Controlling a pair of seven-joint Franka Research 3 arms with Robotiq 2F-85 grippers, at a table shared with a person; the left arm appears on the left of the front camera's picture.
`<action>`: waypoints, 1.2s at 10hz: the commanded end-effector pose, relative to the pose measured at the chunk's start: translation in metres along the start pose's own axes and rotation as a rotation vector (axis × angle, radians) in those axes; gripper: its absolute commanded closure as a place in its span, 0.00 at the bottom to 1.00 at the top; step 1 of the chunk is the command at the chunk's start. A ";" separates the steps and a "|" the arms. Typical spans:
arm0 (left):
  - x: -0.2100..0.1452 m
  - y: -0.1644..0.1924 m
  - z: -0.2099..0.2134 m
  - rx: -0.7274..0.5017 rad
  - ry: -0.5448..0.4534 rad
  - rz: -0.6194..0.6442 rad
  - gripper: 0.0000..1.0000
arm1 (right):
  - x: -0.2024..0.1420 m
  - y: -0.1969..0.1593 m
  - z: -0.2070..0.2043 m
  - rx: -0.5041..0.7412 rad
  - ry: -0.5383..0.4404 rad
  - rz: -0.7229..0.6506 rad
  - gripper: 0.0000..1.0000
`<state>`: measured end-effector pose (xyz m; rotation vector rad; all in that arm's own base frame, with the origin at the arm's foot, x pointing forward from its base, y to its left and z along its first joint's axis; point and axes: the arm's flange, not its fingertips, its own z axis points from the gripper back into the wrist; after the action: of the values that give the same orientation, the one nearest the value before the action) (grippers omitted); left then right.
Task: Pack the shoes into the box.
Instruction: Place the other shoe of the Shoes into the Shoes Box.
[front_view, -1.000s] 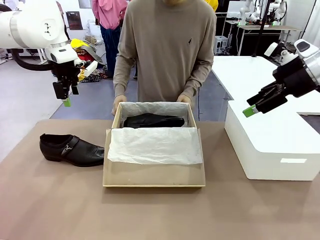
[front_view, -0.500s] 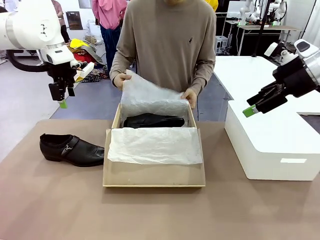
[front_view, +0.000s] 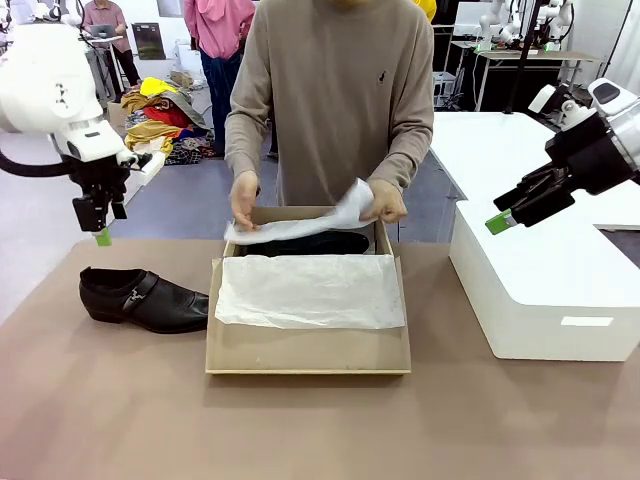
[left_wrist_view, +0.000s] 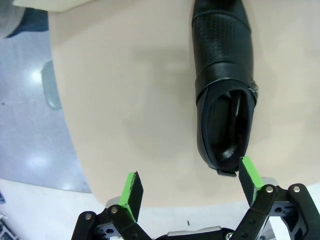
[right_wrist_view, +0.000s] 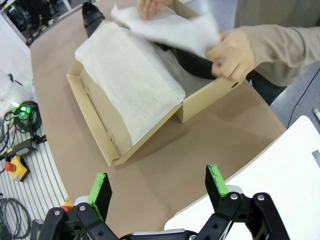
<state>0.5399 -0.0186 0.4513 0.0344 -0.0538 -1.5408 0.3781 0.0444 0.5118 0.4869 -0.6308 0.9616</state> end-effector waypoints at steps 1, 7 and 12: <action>-0.007 -0.010 -0.015 0.036 -0.014 -0.020 0.00 | 0.000 -0.003 -0.002 0.014 -0.033 0.022 0.00; -0.003 -0.006 -0.023 0.013 -0.002 0.004 0.00 | 0.000 -0.003 -0.002 0.014 -0.033 0.022 0.00; -0.003 -0.006 -0.023 0.013 -0.002 0.004 0.00 | 0.000 -0.003 -0.002 0.014 -0.033 0.022 0.00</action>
<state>0.5351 -0.0170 0.4261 0.0399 -0.0650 -1.5375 0.3781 0.0444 0.5118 0.4869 -0.6308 0.9616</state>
